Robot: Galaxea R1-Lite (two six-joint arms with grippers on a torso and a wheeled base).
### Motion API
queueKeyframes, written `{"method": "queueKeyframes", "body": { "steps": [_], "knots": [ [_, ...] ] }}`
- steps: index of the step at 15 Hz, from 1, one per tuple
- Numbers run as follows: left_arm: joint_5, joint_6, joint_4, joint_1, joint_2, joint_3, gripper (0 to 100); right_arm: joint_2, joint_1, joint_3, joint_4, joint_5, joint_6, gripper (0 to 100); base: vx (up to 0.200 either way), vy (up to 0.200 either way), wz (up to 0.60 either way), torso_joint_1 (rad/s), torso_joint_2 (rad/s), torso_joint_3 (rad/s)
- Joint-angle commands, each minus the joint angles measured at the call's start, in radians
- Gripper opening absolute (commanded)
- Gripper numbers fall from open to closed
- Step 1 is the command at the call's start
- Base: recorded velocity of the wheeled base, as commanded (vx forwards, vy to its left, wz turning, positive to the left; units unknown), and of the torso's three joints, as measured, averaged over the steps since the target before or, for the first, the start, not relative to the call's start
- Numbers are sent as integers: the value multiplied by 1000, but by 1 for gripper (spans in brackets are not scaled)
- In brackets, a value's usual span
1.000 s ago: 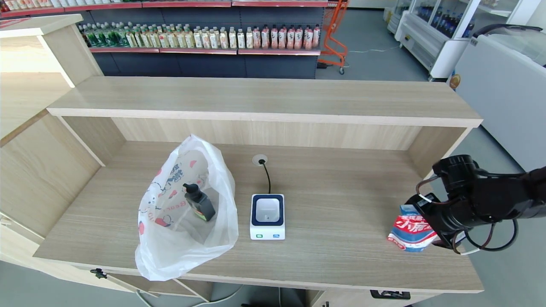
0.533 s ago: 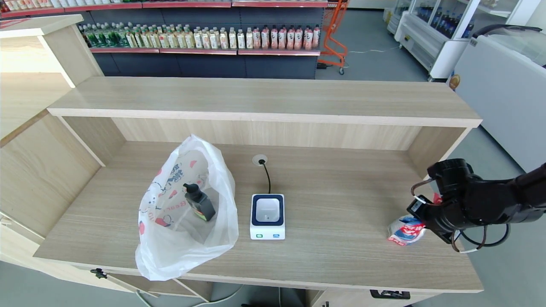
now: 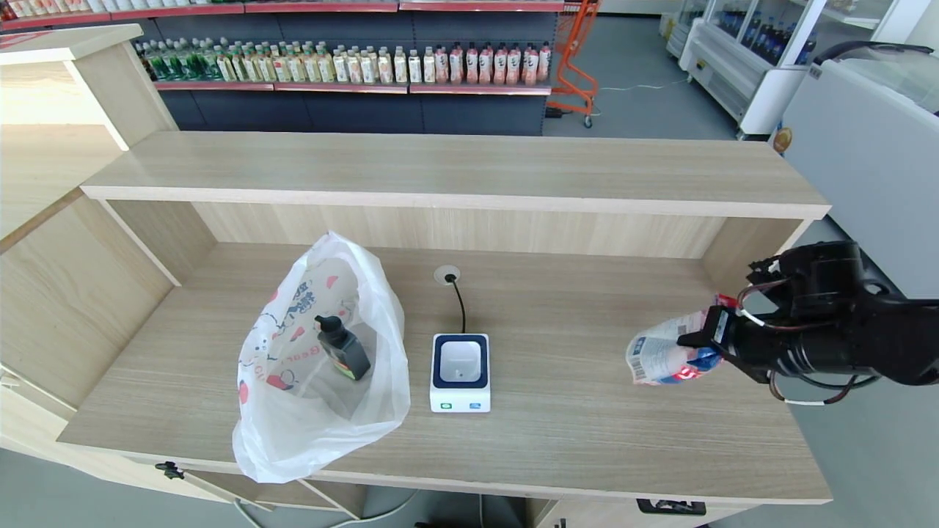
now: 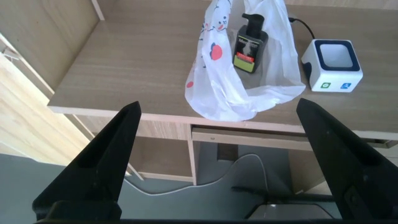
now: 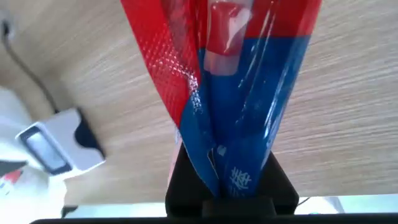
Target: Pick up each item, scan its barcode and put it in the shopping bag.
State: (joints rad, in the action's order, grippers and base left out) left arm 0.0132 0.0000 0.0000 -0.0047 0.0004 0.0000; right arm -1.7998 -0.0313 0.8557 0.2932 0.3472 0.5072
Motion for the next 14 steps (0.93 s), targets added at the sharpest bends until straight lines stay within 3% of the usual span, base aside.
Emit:
{"method": "queueKeyframes", "body": {
  "steps": [1, 3, 5, 7, 10, 14],
  "knots": [
    [1, 0, 0, 0, 0, 0, 100, 229, 59, -99, 24, 334, -182, 0, 0, 0, 0, 0, 0, 0],
    [1, 0, 0, 0, 0, 0, 100, 306, 77, -179, 26, 642, -360, 0, 0, 0, 0, 0, 0, 0],
    [1, 0, 0, 0, 0, 0, 100, 356, 74, -268, 26, 808, -473, 0, 0, 0, 0, 0, 0, 0],
    [1, 0, 0, 0, 0, 0, 100, 378, 31, -299, 21, 817, -503, 0, 0, 0, 0, 0, 0, 0],
    [1, 0, 0, 0, 0, 0, 100, 433, -110, -322, 18, 819, -424, 0, 0, 0, 0, 0, 0, 0],
    [1, 0, 0, 0, 0, 0, 100, 418, -153, -259, 20, 816, -315, 0, 0, 0, 0, 0, 0, 0]
  ]
}}
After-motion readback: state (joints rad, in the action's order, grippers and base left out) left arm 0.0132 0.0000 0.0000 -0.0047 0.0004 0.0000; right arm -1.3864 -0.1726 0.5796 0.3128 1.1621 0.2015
